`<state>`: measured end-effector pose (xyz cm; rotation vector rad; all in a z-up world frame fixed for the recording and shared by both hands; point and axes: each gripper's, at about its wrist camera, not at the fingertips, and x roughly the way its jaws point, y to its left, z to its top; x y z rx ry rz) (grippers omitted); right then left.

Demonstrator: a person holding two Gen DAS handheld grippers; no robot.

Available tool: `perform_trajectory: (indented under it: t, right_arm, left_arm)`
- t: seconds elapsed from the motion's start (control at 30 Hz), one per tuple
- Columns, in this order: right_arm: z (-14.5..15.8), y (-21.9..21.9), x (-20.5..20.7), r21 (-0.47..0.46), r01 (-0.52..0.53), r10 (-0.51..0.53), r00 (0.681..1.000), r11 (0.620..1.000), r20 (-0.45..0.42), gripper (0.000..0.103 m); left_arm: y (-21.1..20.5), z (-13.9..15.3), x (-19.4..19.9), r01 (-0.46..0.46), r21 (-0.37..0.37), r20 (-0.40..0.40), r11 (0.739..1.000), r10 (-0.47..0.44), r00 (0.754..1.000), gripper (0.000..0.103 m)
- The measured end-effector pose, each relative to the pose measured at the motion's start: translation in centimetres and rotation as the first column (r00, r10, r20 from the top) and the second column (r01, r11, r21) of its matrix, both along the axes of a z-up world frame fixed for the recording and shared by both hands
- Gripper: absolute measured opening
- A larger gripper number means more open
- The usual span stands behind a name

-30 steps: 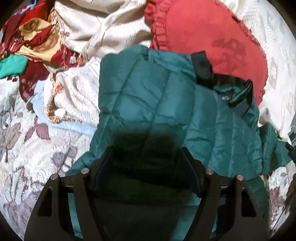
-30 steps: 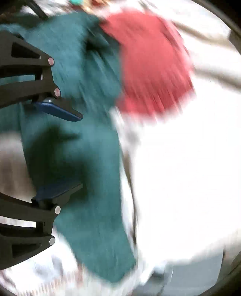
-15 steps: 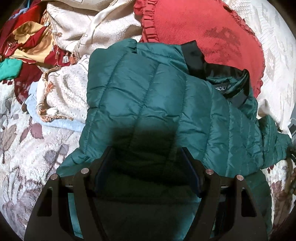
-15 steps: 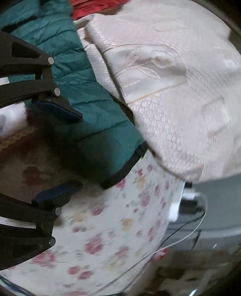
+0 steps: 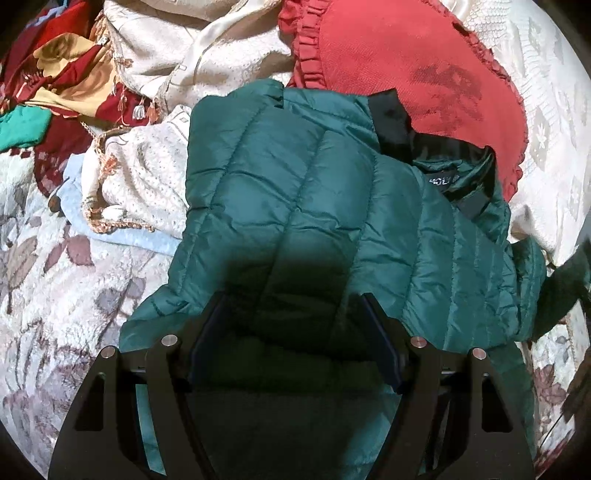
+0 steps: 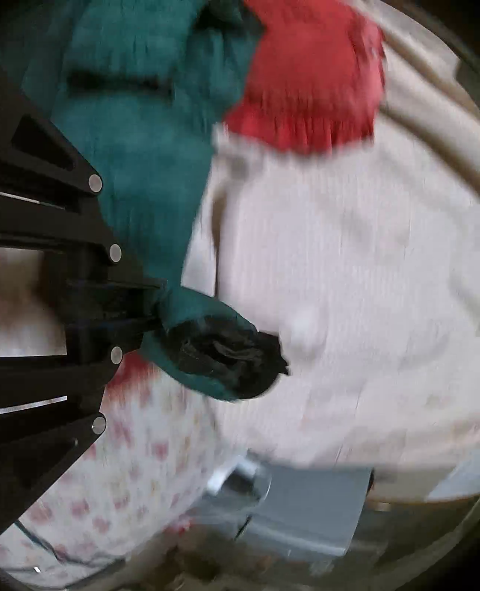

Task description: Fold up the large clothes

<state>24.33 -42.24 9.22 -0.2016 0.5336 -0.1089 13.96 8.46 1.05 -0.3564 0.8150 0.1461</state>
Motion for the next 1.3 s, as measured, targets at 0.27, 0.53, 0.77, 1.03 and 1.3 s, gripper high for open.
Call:
perform_trajectory:
  t: [0.27, 0.53, 0.77, 1.03, 1.3]
  right_arm:
    - [-1.8, 17.6, -5.0, 0.105, -0.323, 0.329, 0.943, 0.940, -0.046, 0.012]
    - [-6.7, 28.0, -7.2, 0.212, -0.608, 0.641, 0.751, 0.765, -0.159, 0.012]
    - [-7.5, 28.2, -8.6, 0.208, -0.664, 0.695, 0.682, 0.719, -0.228, 0.070]
    - [-6.3, 23.0, -11.9, 0.037, -0.583, 0.553, 0.746, 0.812, -0.371, 0.071]
    - [-10.0, 16.9, -10.8, 0.197, -0.410, 0.453, 0.767, 0.891, -0.454, 0.083]
  left_arm:
    - [-0.1, 0.5, 0.0, 0.037, -0.036, 0.020, 0.999, -0.037, 0.999, 0.072]
    - [-0.1, 0.4, 0.4, 0.056, -0.077, 0.024, 0.995, -0.054, 0.998, 0.072]
    - [-1.3, 0.8, 0.6, 0.134, -0.146, 0.047, 0.980, -0.128, 0.991, 0.072]
    - [-6.7, 1.9, 1.5, 0.368, -0.178, 0.133, 0.913, -0.348, 0.928, 0.081]
    - [-12.4, 1.1, 4.9, 0.489, -0.124, 0.131, 0.864, -0.474, 0.871, 0.081]
